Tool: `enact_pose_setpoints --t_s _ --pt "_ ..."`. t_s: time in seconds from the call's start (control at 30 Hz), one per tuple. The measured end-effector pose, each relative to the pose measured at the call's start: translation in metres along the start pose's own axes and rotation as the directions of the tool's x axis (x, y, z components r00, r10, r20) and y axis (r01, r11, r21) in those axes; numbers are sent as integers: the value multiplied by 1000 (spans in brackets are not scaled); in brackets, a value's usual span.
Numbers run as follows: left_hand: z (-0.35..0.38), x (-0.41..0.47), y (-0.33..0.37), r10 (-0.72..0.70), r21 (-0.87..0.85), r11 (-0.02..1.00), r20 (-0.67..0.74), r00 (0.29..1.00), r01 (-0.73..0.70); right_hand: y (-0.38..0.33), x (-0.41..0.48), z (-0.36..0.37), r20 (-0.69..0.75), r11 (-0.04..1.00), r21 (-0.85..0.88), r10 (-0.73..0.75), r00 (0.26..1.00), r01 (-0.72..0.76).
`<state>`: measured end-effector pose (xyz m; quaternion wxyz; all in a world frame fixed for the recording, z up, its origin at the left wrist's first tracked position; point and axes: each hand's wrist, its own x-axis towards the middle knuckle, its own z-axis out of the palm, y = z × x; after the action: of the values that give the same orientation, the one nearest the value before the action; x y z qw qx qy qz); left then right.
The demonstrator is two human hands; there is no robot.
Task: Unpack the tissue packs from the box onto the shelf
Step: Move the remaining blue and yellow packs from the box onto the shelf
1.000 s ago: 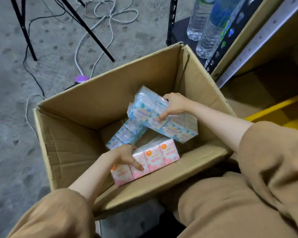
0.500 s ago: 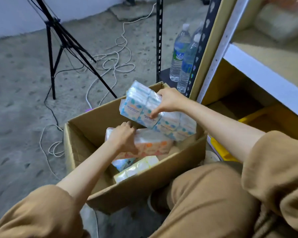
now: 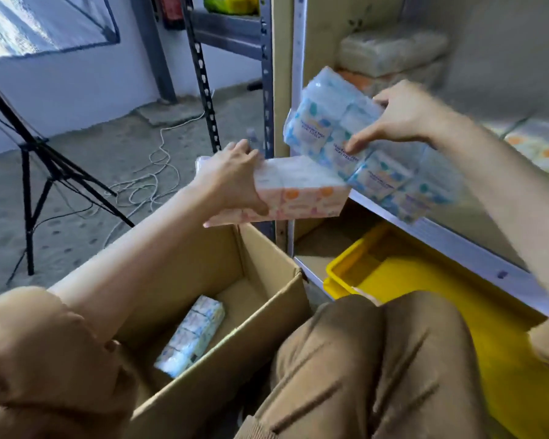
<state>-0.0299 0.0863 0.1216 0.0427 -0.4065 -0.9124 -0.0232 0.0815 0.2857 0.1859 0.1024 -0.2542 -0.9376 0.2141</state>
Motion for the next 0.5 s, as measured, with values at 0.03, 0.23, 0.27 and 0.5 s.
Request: enact_pose_setpoints --t_s 0.03,0.23,0.27,0.5 --pt "-6 8 11 32 5 999 -21 999 -32 13 -4 -13 -30 999 -3 39 999 -39" --pt "-21 65 77 213 38 977 -113 971 -210 97 -45 -81 -121 951 -67 293 948 -302" --pt "-21 76 89 244 46 970 -134 960 -240 111 -53 -88 -138 934 -90 332 933 -345" --pt "-5 140 160 402 -127 906 -37 915 -403 188 -94 -109 -142 803 -218 537 832 -555"
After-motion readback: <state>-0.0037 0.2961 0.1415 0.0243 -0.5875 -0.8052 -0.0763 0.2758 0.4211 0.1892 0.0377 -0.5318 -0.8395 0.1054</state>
